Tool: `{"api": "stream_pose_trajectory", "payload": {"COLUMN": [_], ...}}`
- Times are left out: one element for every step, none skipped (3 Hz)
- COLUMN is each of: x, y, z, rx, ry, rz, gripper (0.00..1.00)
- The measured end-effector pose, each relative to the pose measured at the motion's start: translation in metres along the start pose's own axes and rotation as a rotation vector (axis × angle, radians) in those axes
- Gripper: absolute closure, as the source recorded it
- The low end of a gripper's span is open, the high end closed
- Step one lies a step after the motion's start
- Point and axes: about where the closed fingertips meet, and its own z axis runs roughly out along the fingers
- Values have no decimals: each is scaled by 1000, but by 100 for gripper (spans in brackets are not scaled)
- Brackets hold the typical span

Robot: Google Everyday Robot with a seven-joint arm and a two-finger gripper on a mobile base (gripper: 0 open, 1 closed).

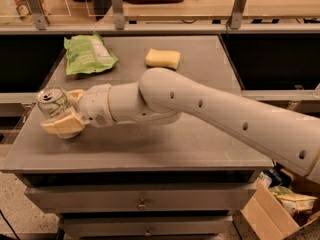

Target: Knock 7up can over

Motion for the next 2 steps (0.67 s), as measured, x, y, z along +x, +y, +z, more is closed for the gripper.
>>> {"api": "stream_pose_trajectory", "payload": {"x": [-10, -20], "y": [-19, -36], "z": [-26, -48], "rx": [33, 27], "ry": [98, 200], "rz": [-55, -115], "gripper": [100, 100]}}
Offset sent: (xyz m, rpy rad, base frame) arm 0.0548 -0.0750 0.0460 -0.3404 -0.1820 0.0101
